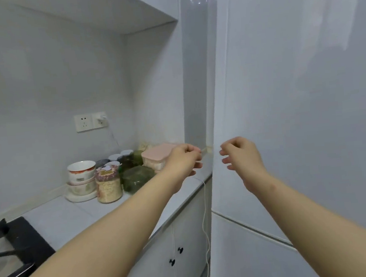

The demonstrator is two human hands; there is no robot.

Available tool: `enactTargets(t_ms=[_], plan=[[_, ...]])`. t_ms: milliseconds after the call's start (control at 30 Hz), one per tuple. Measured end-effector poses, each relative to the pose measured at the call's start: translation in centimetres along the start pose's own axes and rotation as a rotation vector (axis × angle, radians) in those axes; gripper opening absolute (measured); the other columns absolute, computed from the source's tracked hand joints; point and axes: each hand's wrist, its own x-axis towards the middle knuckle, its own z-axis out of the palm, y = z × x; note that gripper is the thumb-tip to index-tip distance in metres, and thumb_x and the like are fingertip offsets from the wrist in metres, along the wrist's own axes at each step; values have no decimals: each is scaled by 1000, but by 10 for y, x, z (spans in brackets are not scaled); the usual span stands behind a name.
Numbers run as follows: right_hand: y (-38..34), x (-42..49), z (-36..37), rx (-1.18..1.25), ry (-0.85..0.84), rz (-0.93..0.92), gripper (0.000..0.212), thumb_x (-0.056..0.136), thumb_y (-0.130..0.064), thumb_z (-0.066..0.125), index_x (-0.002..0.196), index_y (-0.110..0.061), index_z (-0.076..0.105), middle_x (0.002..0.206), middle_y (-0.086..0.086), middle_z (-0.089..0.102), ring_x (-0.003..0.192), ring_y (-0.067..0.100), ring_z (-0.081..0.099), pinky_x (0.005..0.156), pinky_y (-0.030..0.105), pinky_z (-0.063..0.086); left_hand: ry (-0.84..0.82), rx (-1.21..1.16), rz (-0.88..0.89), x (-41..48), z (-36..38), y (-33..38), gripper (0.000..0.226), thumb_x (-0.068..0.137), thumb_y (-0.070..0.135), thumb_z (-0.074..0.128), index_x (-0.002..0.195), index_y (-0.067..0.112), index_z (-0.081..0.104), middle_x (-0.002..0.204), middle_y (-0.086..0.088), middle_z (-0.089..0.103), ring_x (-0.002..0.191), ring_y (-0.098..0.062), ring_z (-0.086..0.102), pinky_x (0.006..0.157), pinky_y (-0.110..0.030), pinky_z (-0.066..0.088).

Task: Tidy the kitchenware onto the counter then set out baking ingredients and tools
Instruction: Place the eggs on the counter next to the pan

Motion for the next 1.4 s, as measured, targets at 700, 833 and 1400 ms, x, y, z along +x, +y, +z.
enactTargets(t_ms=[700, 833, 1400], plan=[[5, 161, 22, -805, 638, -351, 21, 91, -21, 49, 105, -16, 64, 96, 0, 66, 91, 22, 54, 81, 32, 38, -368, -343, 307, 222, 77, 21, 25, 100, 15, 37, 120, 13, 52, 116, -4, 62, 98, -14, 60, 85, -25, 49], [5, 165, 34, -901, 688, -266, 24, 91, -27, 49, 112, -21, 58, 105, -1, 58, 97, 20, 48, 82, 29, 32, -423, -554, 209, 240, 85, 6, 32, 101, 15, 35, 124, 6, 54, 116, -9, 65, 107, -21, 62, 99, -38, 47], [-38, 2, 70, -902, 915, -484, 62, 72, -56, 48, 126, -33, 29, 141, 3, 30, 131, 22, 25, 100, 38, 26, -642, -753, 169, 62, -22, 12, 43, 98, 36, 32, 72, 16, 60, 54, 11, 63, 52, 2, 59, 66, -27, 43]])
